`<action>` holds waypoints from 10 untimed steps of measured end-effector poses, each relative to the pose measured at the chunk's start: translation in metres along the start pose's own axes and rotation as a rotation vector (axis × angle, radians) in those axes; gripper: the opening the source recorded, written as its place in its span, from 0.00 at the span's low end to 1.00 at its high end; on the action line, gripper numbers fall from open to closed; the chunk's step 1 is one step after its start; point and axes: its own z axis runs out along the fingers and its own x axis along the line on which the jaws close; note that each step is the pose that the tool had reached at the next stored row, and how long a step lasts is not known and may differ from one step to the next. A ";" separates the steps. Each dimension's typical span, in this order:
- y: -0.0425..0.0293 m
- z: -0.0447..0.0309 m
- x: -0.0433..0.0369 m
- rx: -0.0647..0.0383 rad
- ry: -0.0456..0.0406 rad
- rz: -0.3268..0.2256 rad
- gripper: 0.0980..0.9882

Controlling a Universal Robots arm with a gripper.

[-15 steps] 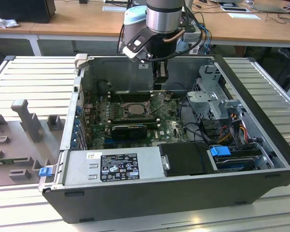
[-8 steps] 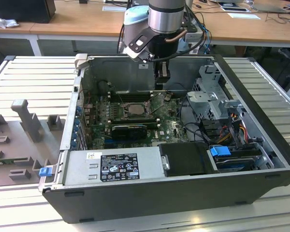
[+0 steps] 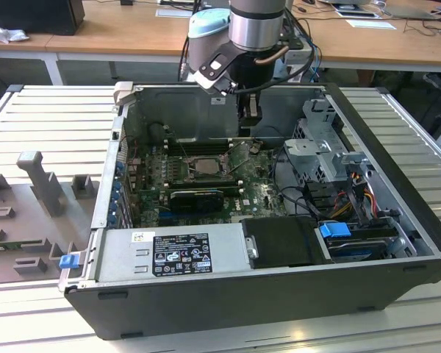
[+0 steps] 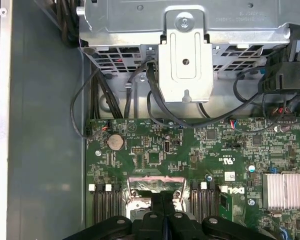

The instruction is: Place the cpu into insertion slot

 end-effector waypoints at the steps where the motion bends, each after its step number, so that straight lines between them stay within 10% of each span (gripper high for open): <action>1: 0.0005 0.0000 0.0000 0.000 0.0000 0.000 0.01; 10: 0.0062 0.0003 0.0001 0.000 0.0000 0.000 0.01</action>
